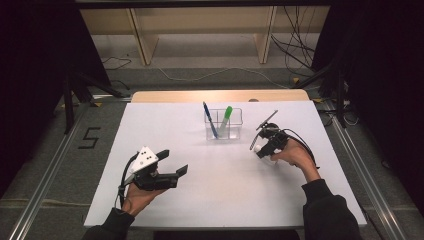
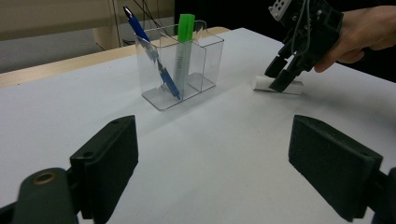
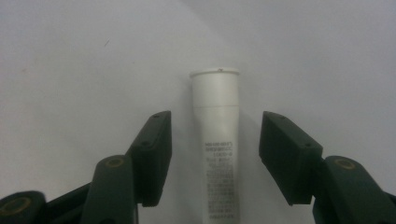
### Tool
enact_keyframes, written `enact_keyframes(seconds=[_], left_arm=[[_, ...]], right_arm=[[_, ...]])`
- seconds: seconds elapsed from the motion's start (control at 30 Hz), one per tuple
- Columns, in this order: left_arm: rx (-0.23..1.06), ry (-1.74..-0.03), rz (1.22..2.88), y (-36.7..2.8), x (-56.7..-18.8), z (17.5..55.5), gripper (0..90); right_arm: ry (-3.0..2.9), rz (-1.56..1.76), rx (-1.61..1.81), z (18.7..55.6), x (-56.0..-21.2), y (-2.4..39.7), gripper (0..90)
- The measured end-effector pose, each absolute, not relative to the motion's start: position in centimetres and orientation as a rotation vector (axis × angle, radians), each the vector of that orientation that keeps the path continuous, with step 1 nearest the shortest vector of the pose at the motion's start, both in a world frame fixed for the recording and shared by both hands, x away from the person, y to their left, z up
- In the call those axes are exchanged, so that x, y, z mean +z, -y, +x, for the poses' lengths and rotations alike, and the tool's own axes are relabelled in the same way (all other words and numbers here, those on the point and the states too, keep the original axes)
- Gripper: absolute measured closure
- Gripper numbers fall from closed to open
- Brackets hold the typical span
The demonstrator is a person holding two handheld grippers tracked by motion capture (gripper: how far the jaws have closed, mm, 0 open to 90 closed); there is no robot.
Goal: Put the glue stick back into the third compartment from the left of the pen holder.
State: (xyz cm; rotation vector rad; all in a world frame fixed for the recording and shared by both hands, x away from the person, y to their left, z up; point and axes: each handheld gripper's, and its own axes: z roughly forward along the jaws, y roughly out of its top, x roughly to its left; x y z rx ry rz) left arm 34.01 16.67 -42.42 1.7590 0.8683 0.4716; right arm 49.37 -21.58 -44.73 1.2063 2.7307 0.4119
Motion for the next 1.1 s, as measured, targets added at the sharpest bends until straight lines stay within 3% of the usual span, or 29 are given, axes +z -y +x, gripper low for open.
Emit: enact_keyframes(seconds=[0.23, 1.1], left_arm=[[0.474, -0.864, 1.762, -16.69, -42.37, 33.94, 15.6], [0.48, -0.864, 1.757, -16.75, -42.32, 33.88, 15.6]], right_arm=[[-2.754, 1.175, 0.367, 49.42, -45.14, 21.35, 53.8], [-2.771, 1.152, 0.276, 49.85, -45.41, 20.72, 66.7]])
